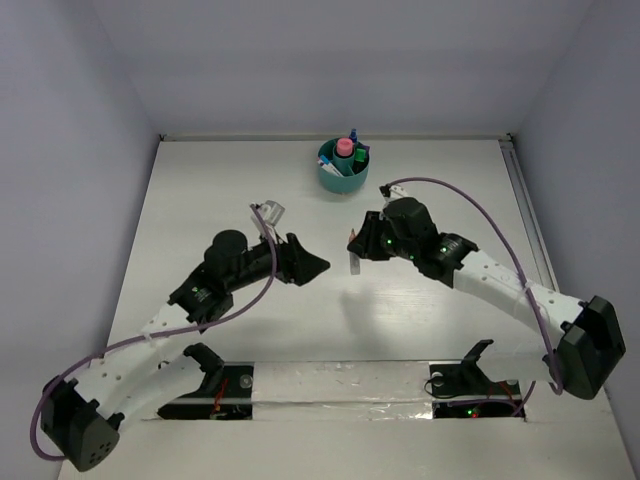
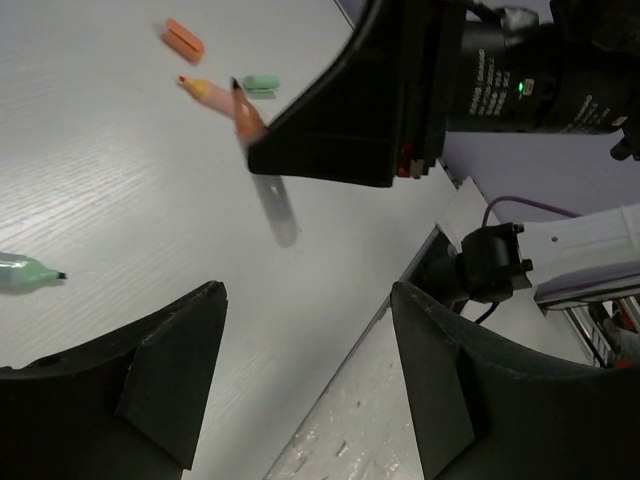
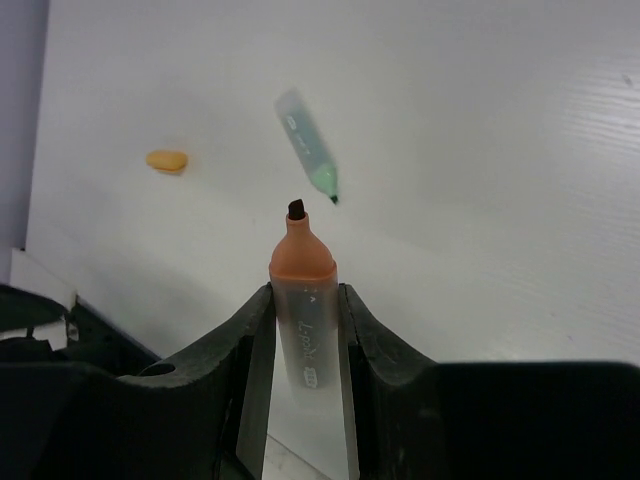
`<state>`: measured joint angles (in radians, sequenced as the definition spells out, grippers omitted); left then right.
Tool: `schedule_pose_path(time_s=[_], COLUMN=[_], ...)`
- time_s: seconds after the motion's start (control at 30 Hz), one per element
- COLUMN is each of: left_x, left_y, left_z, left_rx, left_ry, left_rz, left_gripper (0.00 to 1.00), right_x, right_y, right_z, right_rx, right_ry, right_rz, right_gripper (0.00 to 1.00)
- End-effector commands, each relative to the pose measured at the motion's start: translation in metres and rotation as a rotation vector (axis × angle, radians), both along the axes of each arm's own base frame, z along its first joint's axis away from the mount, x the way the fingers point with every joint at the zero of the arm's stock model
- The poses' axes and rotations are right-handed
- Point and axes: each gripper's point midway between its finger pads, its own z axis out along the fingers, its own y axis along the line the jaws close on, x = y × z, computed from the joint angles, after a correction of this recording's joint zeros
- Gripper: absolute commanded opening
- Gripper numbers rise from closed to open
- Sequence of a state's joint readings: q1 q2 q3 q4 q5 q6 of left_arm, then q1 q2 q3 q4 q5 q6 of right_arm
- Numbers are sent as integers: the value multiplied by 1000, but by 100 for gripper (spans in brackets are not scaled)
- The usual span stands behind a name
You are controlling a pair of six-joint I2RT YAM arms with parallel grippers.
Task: Sort the stationery into containers
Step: Pick up the pen from the center of the board.
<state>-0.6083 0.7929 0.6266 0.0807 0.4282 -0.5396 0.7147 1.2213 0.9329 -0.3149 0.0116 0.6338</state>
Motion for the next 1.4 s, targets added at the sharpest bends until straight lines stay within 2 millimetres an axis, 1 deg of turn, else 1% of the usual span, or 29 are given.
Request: schedule_pose_path(time_s=[0.0, 0.07, 0.1, 0.17, 0.23, 0.27, 0.3, 0.37, 0.4, 0.43, 0.47, 0.5, 0.53, 0.6, 0.63, 0.7, 0.73, 0.77, 0.87, 0.97, 1.03, 1.1, 1.13, 1.17, 1.2, 1.23, 1.27, 1.37], left_x=[1, 5, 7, 15, 18, 23, 27, 32, 32, 33, 34, 35, 33, 36, 35, 38, 39, 39, 40, 38, 39, 38, 38, 38, 37, 37, 36, 34], left_y=[-23, -29, -30, -28, -31, -30, -31, -34, -40, -41, -45, -48, -52, -53, -54, -52, -50, -49, -48, -52, -54, -54, -54, -53, -53, -53, -53, -53], left_z=[1, -8, -10, -13, -17, -16, -20, -21, -25, -25, -23, -27, -28, -29, -30, -29, -28, -27, -22, -26, -30, -33, -35, -35, -33, -33, -33, -34], left_rx=[-53, -47, -43, -40, -35, -38, -28, -28, -20, -23, -35, -29, -29, -28, -28, -29, -31, -37, -59, -66, -59, -57, -53, -52, -56, -57, -57, -58], left_ry=[-12, -2, -2, -10, -9, -18, -13, -19, -12, -14, -22, -15, -14, -16, -17, -29, -32, -38, -49, -37, -25, -21, -18, -17, -20, -18, -18, -17], left_rz=[19, 60, 74, 127, 139, 160, 171, 181, 169, 166, 158, 149, 135, 147, 146, 166, 173, 181, 190, 173, 168, 165, 167, 167, 167, 165, 161, 153], left_gripper=[64, 63, 63, 60, 58, 56, 56, 54, 54, 53, 52, 51, 51, 48, 47, 43, 41, 37, 29, 26, 26, 14, 11, 10, 11, 14, 24, 37], right_x=[29, 31, 33, 30, 30, 29, 28, 26, 26, 21, 19, 19, 15, 13, 11, 7, 7, 6, 5, 0, -3, -5, -5, -5, -5, -3, -2, 0], right_y=[31, 41, 42, 48, 49, 49, 50, 52, 52, 56, 57, 57, 60, 59, 58, 60, 62, 62, 63, 68, 70, 72, 73, 72, 71, 68, 67, 64], right_z=[49, 52, 54, 54, 56, 57, 60, 61, 64, 65, 64, 64, 63, 60, 60, 59, 63, 63, 60, 59, 62, 64, 67, 67, 68, 71, 72, 74], right_rx=[132, 154, 162, 179, 199, 205, 222, 241, 257, 273, 276, 284, 288, 290, 293, 301, 319, 322, 330, 348, 373, 390, 399, 400, 403, 407, 407, 407], right_ry=[-137, -143, -147, -144, -146, -145, -149, -145, -148, -137, -131, -128, -121, -110, -107, -100, -112, -109, -98, -84, -78, -71, -73, -74, -79, -89, -93, -107], right_rz=[-19, -11, -12, 2, -1, 2, 0, 6, 2, 37, 40, 39, 50, 47, 48, 56, 64, 65, 67, 82, 92, 101, 102, 99, 92, 74, 67, 51], right_gripper=[4, 4, 4, 4, 4, 5, 5, 5, 5, 5, 5, 5, 5, 5, 5, 6, 5, 5, 6, 6, 6, 6, 6, 6, 6, 6, 6, 6])
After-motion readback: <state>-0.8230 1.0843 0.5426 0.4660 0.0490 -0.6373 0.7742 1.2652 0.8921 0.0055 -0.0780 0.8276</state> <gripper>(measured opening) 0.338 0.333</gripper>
